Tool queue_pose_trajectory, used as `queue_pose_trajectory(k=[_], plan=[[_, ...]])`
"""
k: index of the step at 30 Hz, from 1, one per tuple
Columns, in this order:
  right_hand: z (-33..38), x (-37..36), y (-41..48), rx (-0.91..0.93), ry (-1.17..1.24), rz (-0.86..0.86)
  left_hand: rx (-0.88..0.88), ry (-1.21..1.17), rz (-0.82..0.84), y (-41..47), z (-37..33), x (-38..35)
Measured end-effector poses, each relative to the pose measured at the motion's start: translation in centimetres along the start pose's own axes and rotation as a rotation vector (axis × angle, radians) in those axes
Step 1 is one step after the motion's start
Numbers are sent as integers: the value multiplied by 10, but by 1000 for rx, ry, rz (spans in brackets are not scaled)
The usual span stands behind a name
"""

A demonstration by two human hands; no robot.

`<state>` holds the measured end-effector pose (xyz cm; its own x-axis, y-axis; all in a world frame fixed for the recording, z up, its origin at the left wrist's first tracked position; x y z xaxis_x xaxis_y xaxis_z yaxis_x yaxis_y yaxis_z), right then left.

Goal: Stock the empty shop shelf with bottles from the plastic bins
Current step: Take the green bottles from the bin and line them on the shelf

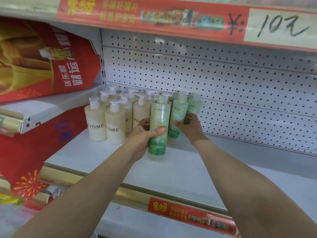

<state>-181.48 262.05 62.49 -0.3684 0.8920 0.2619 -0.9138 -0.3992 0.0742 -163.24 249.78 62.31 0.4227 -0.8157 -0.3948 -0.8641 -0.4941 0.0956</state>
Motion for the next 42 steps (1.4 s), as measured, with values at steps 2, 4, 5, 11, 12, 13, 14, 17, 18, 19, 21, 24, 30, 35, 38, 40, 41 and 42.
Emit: queue_pose_trajectory(k=[2, 4, 5, 11, 12, 13, 14, 17, 18, 19, 21, 24, 30, 35, 38, 40, 41, 42], plan=[[9, 6, -8, 3, 7, -23, 4, 13, 19, 1, 0, -8], [23, 17, -20, 0, 55, -45, 11, 24, 41, 1, 1, -18], [30, 20, -27, -9, 111, -9, 15, 31, 52, 1, 2, -24], [57, 23, -71, -15, 137, 425, 11, 68, 153, -1, 12, -63], [58, 29, -74, -11, 117, 432, 7, 84, 164, -1, 14, -68], [59, 34, -75, -13, 115, 434, 5, 116, 166, -1, 15, -71], [59, 40, -76, -20, 119, 436, 5, 168, 163, 0, 16, -73], [57, 52, -70, -24, 115, 407, -64, 429, 114, 8, 12, -75], [56, 55, -66, -22, 104, 384, -124, 503, 25, 13, 6, -69], [53, 58, -62, -22, 90, 356, -193, 560, -108, 18, -2, -59], [47, 63, -51, -26, 51, 295, -283, 666, -362, 26, -19, -36], [37, 69, -35, -34, 26, 189, -277, 902, -417, 43, -27, -21], [29, 62, -4, 11, -77, 77, -351, 921, -364, 61, -28, -19], [28, 59, 14, 38, -166, 23, -372, 899, -404, 67, -27, -10], [26, 60, 17, 80, -194, 0, -382, 926, -411, 69, -24, -8], [25, 60, 16, 97, -215, -21, -399, 937, -411, 70, -22, -8], [24, 61, 16, 97, -223, -34, -404, 939, -412, 70, -22, -7], [24, 61, 16, 92, -230, -44, -406, 941, -412, 70, -22, -7]])
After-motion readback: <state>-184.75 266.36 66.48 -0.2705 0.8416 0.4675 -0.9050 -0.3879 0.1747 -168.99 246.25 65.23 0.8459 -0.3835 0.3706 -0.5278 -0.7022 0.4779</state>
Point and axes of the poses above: each hand's wrist, its own y-axis towards the middle knuckle, its own x-axis out of the back of the hand, z = x × y, the point moved 7 cm from there along y, towards the middle knuckle, and after that the axes turned 3 degrees about -x, right-handed, at the moved point
